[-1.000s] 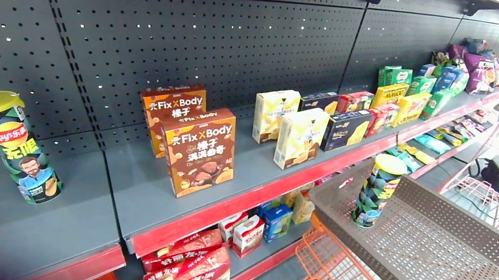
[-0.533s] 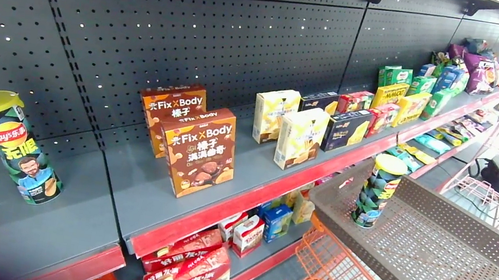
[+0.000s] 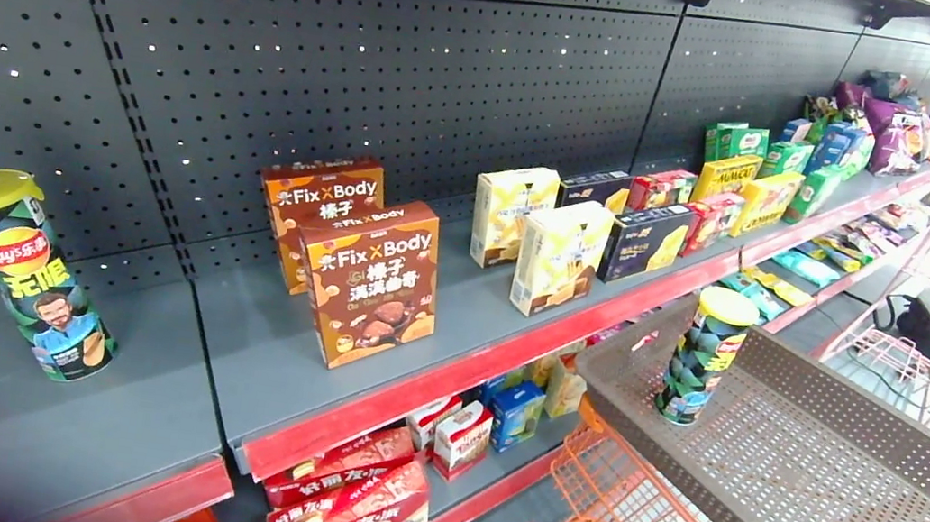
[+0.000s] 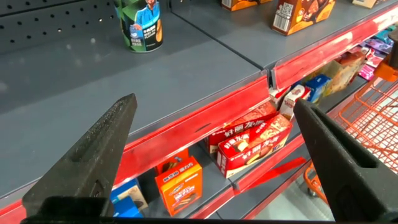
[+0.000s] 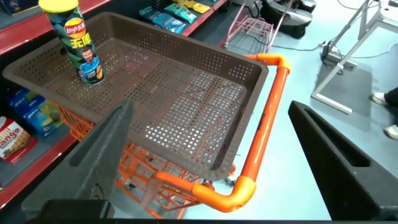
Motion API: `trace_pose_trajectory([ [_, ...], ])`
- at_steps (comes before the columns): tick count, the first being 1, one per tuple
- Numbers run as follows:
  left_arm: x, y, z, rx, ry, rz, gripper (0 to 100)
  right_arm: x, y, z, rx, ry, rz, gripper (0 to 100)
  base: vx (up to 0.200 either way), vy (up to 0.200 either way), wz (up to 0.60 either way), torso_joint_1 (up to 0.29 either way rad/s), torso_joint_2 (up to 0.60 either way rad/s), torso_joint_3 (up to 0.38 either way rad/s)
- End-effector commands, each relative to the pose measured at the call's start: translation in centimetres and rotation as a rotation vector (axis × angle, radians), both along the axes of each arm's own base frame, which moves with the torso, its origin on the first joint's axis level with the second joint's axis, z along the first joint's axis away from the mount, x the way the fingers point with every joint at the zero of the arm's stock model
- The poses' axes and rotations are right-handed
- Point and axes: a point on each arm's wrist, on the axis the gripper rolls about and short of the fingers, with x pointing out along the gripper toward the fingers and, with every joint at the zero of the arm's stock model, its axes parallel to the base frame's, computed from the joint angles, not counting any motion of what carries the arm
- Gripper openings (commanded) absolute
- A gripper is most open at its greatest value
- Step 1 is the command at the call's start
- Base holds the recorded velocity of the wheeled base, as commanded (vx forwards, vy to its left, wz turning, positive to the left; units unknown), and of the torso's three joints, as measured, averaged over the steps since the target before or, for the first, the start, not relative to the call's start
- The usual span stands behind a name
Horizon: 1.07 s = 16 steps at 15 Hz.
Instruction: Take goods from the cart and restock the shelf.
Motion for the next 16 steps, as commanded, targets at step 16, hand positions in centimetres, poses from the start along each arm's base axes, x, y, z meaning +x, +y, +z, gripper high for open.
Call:
trace_pose_trajectory([
  [16, -0.01, 0.08, 0.02, -0.018, -0.003, 0.036, 100, 0.42, -0.07, -0.39, -0.005, -0.012, 0.000, 100, 0.000, 0.000, 0.00, 0.000, 0.00, 0.000],
])
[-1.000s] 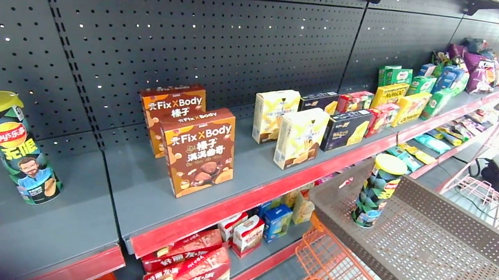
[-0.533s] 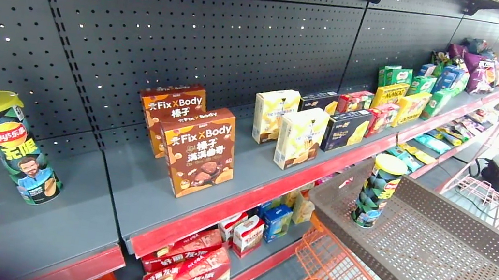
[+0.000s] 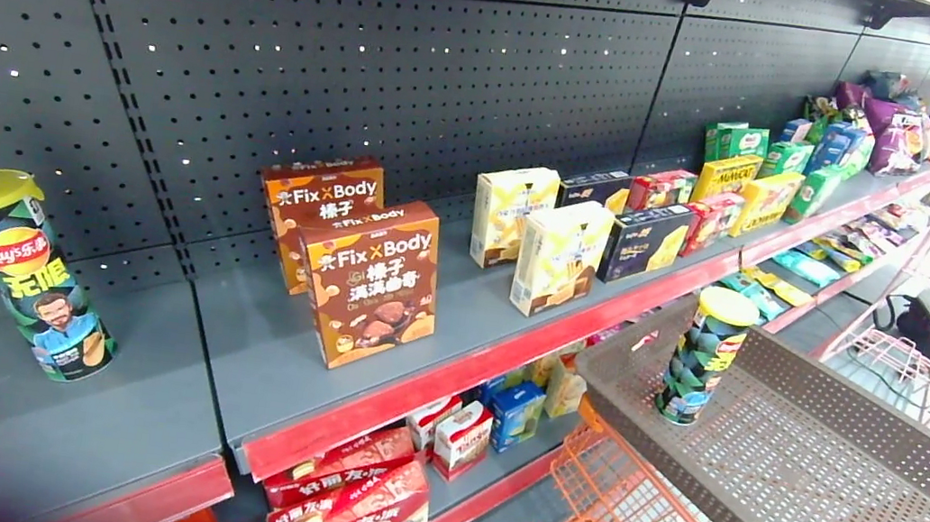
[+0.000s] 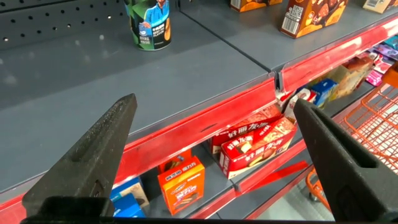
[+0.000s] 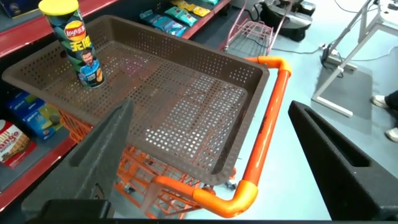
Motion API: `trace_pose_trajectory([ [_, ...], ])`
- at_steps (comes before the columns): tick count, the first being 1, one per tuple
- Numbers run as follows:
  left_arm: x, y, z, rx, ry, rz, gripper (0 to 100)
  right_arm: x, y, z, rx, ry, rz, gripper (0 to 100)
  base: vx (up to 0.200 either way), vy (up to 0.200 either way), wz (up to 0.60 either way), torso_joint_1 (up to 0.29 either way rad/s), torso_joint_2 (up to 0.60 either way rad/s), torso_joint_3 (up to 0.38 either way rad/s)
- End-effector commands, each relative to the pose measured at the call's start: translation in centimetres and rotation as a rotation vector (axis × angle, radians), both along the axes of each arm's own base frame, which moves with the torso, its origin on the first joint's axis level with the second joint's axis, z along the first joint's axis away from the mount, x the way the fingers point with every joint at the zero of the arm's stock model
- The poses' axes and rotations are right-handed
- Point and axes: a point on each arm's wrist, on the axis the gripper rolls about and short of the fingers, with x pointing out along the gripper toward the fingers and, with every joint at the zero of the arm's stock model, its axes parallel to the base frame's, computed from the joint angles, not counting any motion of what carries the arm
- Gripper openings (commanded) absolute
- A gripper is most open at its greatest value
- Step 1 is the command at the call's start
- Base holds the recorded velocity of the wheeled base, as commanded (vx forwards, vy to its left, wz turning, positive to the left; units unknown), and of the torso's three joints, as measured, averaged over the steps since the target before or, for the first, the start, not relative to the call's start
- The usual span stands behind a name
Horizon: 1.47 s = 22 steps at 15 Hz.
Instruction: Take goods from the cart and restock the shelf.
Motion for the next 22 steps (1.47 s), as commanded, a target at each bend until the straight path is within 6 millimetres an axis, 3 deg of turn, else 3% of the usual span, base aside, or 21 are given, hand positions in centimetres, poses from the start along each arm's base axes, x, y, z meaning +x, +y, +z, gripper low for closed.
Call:
trace_pose_trajectory([
  [1, 0.0, 0.0, 0.0, 0.000, 0.000, 0.000, 100, 0.0, 0.0, -0.1, 0.000, 0.004, 0.000, 100, 0.200, 0.000, 0.00, 0.002, 0.00, -0.002],
  [4, 0.0, 0.0, 0.0, 0.001, 0.001, -0.001, 100, 0.0, 0.0, -0.1, 0.000, 0.004, 0.000, 100, 0.200, 0.000, 0.00, -0.007, 0.00, 0.001],
  [11, 0.0, 0.0, 0.0, 0.000, -0.002, 0.000, 100, 0.1, 0.0, -0.1, 0.003, 0.005, 0.009, 100, 0.000, 0.000, 0.00, 0.000, 0.00, 0.000],
  [15, 0.0, 0.0, 0.0, 0.001, 0.000, -0.001, 100, 0.7, 0.3, 1.2, -0.024, -0.080, 0.183, 100, 0.000, 0.000, 0.00, 0.000, 0.00, 0.000],
  [17, 0.0, 0.0, 0.0, 0.001, -0.002, -0.001, 100, 1.6, 0.2, 1.5, -0.012, -0.047, 0.226, 100, 0.000, 0.000, 0.00, 0.000, 0.00, 0.000],
  [22, 0.0, 0.0, 0.0, 0.001, 0.000, -0.001, 100, 7.9, -0.3, 2.2, 0.175, 0.089, 0.349, 100, 0.000, 0.000, 0.00, 0.000, 0.00, 0.000],
])
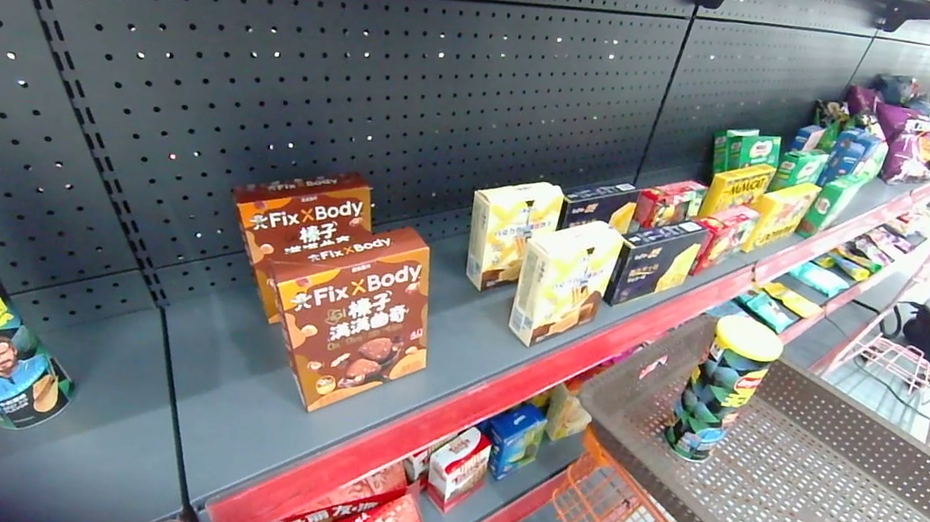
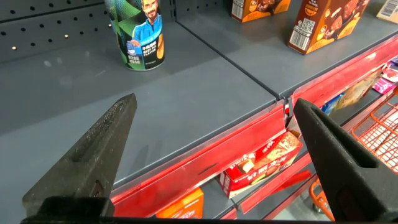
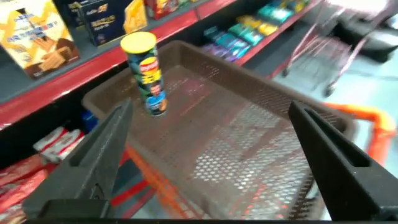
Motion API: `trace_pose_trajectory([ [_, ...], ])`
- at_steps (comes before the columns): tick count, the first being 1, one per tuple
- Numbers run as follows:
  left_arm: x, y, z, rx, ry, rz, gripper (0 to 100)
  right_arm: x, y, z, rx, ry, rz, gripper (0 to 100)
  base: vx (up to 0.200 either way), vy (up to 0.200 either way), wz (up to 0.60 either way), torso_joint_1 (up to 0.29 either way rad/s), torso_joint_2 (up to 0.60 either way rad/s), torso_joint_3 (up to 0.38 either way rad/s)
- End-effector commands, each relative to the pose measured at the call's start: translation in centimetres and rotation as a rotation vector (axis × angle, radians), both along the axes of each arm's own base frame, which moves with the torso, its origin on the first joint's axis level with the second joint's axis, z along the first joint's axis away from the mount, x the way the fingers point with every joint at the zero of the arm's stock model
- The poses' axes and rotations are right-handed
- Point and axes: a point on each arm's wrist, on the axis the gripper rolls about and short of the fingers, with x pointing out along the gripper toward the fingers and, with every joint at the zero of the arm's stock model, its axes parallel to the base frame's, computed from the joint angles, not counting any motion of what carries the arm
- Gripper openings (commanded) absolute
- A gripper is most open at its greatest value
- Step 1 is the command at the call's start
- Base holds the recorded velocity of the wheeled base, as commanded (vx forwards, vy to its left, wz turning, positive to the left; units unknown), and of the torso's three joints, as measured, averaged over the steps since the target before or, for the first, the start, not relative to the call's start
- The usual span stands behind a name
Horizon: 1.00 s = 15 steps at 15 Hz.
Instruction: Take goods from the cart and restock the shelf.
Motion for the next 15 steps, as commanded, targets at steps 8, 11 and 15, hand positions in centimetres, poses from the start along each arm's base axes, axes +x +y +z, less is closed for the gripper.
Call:
trace_pose_trajectory([
  [8, 0.0, 0.0, 0.0, -0.001, -0.001, 0.001, 100, 10.0, 0.1, -2.5, -0.086, 0.441, 0.170, 100, 0.000, 0.000, 0.00, 0.000, 0.00, 0.000],
  [11, 0.0, 0.0, 0.0, -0.001, -0.001, 0.001, 100, 14.8, -0.4, -3.6, -0.139, 0.488, 0.165, 100, 0.000, 0.000, 0.00, 0.000, 0.00, 0.000],
  [15, 0.0, 0.0, 0.0, -0.001, -0.001, 0.001, 100, 17.6, -1.2, -6.3, -0.133, 0.499, 0.136, 100, 0.000, 0.000, 0.00, 0.000, 0.00, 0.000],
])
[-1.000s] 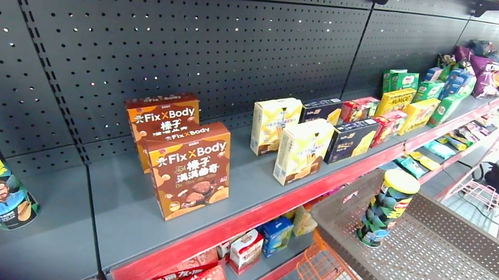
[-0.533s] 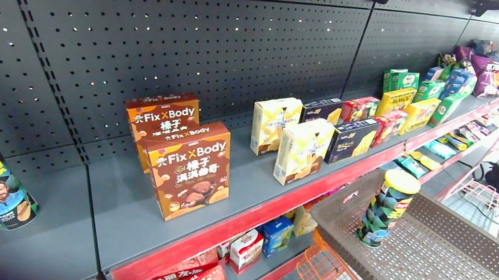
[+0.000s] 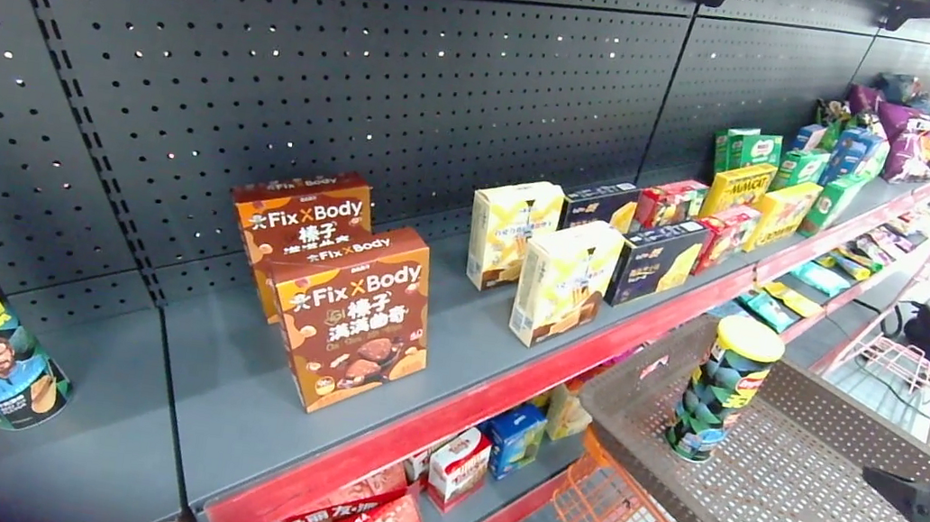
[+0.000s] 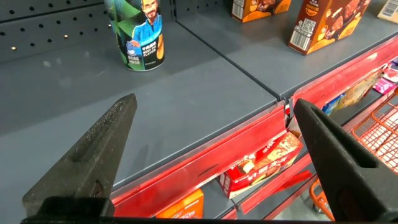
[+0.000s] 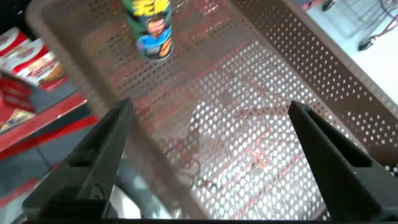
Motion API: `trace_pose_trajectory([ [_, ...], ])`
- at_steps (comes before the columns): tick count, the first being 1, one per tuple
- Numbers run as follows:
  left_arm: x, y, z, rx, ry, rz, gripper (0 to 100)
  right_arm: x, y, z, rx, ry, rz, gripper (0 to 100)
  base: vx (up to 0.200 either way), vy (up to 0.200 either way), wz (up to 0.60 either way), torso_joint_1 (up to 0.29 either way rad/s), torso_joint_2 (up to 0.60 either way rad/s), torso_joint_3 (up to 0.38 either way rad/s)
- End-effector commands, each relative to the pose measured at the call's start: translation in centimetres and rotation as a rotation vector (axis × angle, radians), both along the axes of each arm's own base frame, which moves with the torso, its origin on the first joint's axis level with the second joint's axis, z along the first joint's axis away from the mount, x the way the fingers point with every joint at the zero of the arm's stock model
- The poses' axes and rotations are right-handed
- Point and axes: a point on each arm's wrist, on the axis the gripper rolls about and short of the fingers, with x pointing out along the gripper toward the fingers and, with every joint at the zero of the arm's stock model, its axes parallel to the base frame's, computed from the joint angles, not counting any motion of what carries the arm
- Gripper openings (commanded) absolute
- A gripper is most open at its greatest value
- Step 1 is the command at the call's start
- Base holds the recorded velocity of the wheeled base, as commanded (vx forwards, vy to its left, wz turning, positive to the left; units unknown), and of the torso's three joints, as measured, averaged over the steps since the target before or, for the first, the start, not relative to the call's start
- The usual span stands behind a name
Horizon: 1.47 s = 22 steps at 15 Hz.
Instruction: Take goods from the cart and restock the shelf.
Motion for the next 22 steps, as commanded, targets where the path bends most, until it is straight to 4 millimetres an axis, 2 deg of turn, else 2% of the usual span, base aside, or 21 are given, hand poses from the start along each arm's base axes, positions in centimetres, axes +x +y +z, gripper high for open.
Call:
trace_pose_trajectory([
  [1, 0.0, 0.0, 0.0, -0.001, 0.000, 0.000, 100, 2.7, 0.0, -3.5, 0.005, 0.111, 0.011, 100, 0.000, 0.000, 0.00, 0.000, 0.00, 0.000],
  [3, 0.0, 0.0, 0.0, -0.001, 0.000, 0.000, 100, 4.1, 0.9, -4.3, 0.010, 0.106, 0.054, 100, 0.000, 0.000, 0.00, 0.000, 0.00, 0.000],
  [6, 0.0, 0.0, 0.0, -0.001, 0.000, 0.001, 100, 6.2, 3.5, -4.8, 0.065, 0.022, 0.134, 100, 0.000, 0.000, 0.00, 0.000, 0.00, 0.000],
  [7, 0.0, 0.0, 0.0, -0.001, 0.000, 0.000, 100, 7.5, 4.2, -5.0, 0.074, -0.023, 0.150, 100, 0.000, 0.000, 0.00, 0.000, 0.00, 0.000],
  [11, 0.0, 0.0, 0.0, -0.001, 0.001, 0.000, 100, 10.8, 3.9, -6.0, 0.071, -0.032, 0.122, 100, 0.000, 0.000, 0.00, 0.000, 0.00, 0.000],
  [22, 0.0, 0.0, 0.0, -0.001, 0.000, 0.000, 100, 16.4, 5.0, -7.3, 0.073, -0.122, 0.147, 100, 0.000, 0.000, 0.00, 0.000, 0.00, 0.000],
])
